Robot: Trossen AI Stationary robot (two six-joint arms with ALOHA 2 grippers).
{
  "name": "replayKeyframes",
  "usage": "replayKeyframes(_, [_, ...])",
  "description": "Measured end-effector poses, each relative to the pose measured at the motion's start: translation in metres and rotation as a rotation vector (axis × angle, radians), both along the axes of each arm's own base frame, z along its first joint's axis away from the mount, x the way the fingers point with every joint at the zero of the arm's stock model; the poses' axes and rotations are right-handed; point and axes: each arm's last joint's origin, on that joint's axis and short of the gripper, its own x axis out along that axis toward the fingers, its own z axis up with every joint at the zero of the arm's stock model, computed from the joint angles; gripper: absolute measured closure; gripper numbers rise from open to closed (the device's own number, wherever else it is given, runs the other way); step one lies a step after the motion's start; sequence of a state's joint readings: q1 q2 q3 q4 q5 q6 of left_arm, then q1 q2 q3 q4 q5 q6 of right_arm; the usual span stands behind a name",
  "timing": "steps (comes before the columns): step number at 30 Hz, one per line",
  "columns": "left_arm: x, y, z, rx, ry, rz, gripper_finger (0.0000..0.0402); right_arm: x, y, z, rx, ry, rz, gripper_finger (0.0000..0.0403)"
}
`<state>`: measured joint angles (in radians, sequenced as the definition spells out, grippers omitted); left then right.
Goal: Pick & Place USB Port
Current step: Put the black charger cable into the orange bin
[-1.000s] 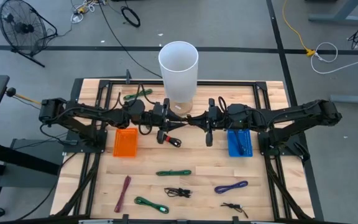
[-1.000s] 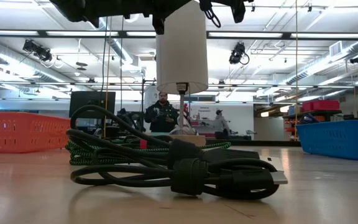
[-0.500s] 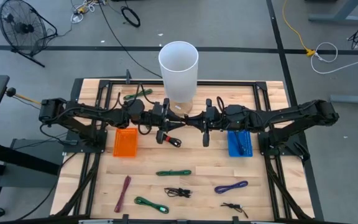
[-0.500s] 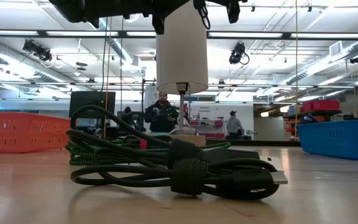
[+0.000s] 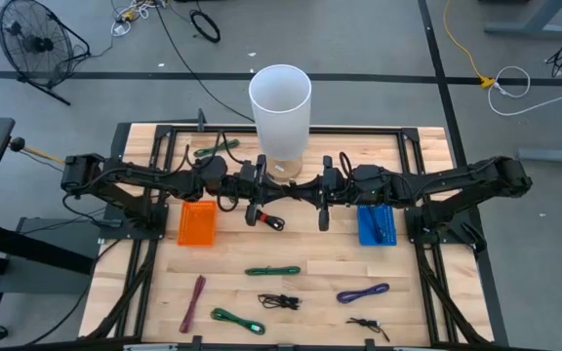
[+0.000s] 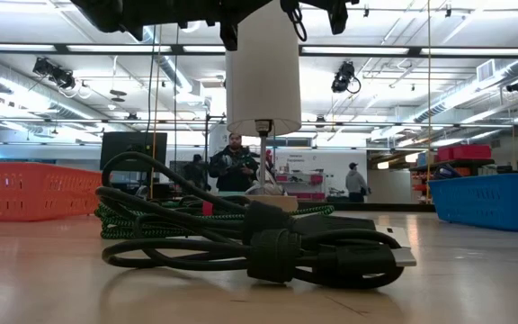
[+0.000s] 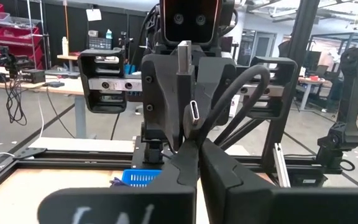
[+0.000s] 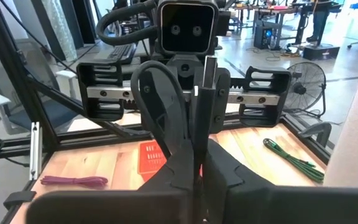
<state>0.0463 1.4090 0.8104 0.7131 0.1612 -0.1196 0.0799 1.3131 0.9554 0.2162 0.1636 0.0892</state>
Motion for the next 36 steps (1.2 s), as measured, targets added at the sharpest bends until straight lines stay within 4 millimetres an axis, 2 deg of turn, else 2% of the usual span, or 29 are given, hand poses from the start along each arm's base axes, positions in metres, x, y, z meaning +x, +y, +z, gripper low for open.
replayKeyframes(9, [0.001,0.002,-0.001,-0.007,0.025,0.027,0.04,-0.003,0.0,0.002,-0.002,0.004,0.017,0.0308])
replayKeyframes(16, [-0.013,0.011,-0.004,-0.021,0.189,0.114,0.0401,-0.014,-0.002,0.007,-0.038,0.038,-0.033,0.0272])
replayKeyframes(25, [-0.061,0.005,0.007,-0.048,0.444,0.219,0.0401,-0.034,-0.006,0.011,-0.058,0.121,-0.111,0.0274])
replayKeyframes(36, [-0.13,-0.031,-0.009,-0.267,0.855,0.387,0.0401,-0.037,-0.007,0.01,-0.042,0.144,-0.141,0.0291])
